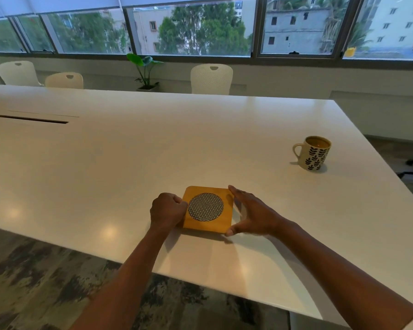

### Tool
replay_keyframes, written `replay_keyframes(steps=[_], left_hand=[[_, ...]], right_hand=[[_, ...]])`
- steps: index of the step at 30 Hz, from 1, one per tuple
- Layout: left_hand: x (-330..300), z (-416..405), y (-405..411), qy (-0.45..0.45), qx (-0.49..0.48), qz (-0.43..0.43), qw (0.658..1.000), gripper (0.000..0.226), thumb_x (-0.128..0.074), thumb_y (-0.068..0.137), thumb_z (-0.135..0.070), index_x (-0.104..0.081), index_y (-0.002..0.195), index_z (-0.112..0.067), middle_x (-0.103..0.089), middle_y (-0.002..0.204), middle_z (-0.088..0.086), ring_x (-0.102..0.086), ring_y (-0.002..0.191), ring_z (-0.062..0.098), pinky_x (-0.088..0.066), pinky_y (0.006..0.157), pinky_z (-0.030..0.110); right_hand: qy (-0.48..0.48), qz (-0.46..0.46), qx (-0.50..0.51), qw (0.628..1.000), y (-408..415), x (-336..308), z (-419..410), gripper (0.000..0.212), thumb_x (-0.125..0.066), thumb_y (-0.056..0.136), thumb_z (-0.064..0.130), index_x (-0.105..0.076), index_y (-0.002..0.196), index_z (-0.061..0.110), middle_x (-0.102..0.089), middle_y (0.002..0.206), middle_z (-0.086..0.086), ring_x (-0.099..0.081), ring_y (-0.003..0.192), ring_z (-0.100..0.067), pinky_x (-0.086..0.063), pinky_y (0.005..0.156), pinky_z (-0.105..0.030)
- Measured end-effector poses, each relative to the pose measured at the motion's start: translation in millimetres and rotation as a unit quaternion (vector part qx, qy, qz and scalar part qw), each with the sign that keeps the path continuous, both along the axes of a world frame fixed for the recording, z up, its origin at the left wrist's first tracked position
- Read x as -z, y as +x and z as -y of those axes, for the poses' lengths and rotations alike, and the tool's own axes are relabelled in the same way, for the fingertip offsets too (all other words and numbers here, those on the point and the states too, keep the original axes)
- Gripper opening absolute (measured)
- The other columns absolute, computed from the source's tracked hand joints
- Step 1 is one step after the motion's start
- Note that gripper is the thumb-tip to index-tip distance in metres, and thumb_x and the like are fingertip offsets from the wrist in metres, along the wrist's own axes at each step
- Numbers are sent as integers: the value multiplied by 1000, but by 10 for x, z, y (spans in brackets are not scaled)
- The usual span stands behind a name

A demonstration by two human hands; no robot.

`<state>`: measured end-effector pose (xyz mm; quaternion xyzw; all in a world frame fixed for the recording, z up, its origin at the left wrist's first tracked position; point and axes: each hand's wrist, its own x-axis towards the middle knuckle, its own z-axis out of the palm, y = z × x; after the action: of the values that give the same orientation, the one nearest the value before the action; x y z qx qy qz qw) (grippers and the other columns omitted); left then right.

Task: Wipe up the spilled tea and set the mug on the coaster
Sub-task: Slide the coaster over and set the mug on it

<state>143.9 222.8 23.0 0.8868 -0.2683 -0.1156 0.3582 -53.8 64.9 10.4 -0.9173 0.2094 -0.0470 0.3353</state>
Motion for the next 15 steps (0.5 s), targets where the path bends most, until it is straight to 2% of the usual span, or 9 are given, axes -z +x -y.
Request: replay_keyframes(steps=[4,10,15], left_hand=[[-32,238,-284,-14,24,-18,999,16,-65,80,-21,-76,89,-14,-74,90,0,-68,85,20,-56,79,34],[-91,680,-790,-49,53,-34,997,26,-65,78,-17,-75,102,-14,-74,98,3,-68,91,20,-56,82,34],[-109,1053,-1178,-56,85,-41,994,26,-65,79,-16,-74,104,-13,-74,98,3,-68,90,19,-57,82,33]], right_hand=[[8,-1,28,1000,-361,-28,215,136,-79,52,74,-4,156,29,-15,164,4,-16,149,-21,-21,114,-35],[7,-9,83,997,-1032,-57,554,136,-76,47,80,-1,153,43,-14,164,8,-17,149,-21,-26,114,-42],[23,-5,112,993,-1518,-103,792,136,-78,47,78,-2,154,43,-13,164,9,-16,149,-20,-24,112,-37]])
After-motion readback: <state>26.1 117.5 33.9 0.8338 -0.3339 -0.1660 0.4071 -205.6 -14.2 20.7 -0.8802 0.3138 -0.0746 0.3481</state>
